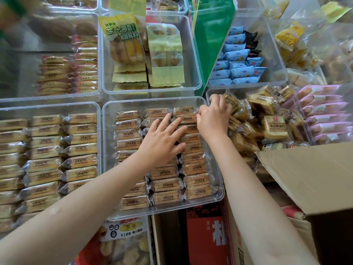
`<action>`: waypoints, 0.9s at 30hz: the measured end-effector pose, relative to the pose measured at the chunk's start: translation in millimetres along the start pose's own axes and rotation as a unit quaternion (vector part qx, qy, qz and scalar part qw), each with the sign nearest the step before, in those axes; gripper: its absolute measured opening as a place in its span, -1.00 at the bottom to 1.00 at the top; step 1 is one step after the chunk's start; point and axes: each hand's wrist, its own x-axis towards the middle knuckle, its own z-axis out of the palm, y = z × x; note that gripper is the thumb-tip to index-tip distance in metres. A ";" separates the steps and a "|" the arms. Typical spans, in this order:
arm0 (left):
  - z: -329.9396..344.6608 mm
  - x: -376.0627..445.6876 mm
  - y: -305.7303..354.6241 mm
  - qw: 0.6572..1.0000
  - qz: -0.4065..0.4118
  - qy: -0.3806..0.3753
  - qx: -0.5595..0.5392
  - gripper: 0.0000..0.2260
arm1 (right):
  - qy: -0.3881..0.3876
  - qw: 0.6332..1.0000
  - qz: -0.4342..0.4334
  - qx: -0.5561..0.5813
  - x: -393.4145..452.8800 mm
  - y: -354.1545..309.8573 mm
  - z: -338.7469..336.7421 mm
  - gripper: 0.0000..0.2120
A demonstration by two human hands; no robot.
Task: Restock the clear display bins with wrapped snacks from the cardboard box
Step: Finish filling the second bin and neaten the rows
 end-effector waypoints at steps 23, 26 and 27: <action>-5.9 23.9 5.1 0.998 -0.067 0.002 0.007 -0.40 | -0.023 0.997 0.044 -0.050 18.5 -16.2 6.0 -0.76; -5.0 22.6 4.3 0.997 -0.073 0.002 0.026 -0.40 | -0.055 0.996 0.040 -0.057 20.7 -14.4 1.1 -0.74; -4.3 21.6 3.7 0.997 -0.074 0.003 0.026 -0.40 | -0.065 0.996 0.035 -0.056 21.2 -13.0 -1.1 -0.75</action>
